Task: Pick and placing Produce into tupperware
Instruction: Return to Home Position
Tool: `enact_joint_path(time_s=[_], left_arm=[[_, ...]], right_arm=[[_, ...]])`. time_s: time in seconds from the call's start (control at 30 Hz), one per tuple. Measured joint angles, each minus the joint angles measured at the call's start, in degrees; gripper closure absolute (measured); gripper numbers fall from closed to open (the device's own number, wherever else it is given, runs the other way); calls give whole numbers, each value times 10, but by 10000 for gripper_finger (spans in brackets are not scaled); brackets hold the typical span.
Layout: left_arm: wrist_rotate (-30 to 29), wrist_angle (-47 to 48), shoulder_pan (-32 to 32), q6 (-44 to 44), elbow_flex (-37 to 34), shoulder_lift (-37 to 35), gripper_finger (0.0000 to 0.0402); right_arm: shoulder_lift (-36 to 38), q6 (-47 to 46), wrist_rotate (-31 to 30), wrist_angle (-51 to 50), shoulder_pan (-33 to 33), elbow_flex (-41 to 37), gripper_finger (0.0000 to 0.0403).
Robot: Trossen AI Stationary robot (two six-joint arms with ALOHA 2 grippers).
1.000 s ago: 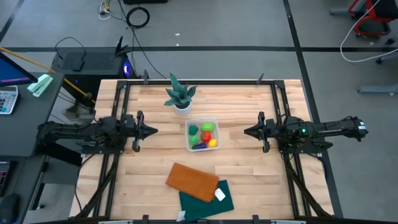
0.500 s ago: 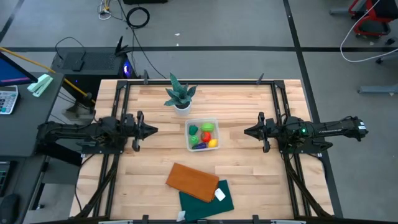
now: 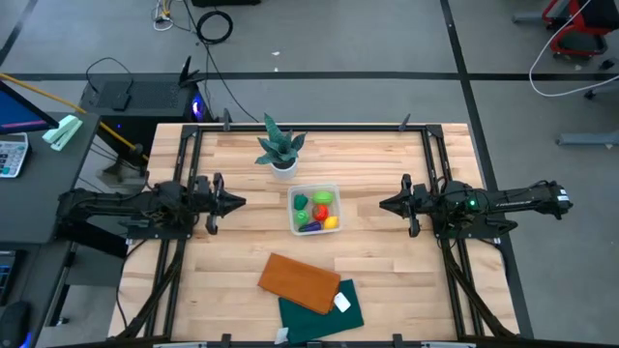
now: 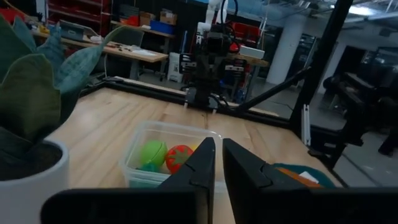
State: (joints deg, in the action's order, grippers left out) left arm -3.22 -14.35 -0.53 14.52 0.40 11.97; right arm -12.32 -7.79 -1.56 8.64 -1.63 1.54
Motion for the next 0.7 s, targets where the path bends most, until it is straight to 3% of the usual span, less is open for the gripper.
enact_joint_path(time_s=[0.17,0.7], left_arm=[[-1,0,0,-49,0,0,369],[-1,1,0,-47,0,0,367]], right_arm=[[0,0,0,0,0,0,403],[0,0,-1,0,0,0,403]])
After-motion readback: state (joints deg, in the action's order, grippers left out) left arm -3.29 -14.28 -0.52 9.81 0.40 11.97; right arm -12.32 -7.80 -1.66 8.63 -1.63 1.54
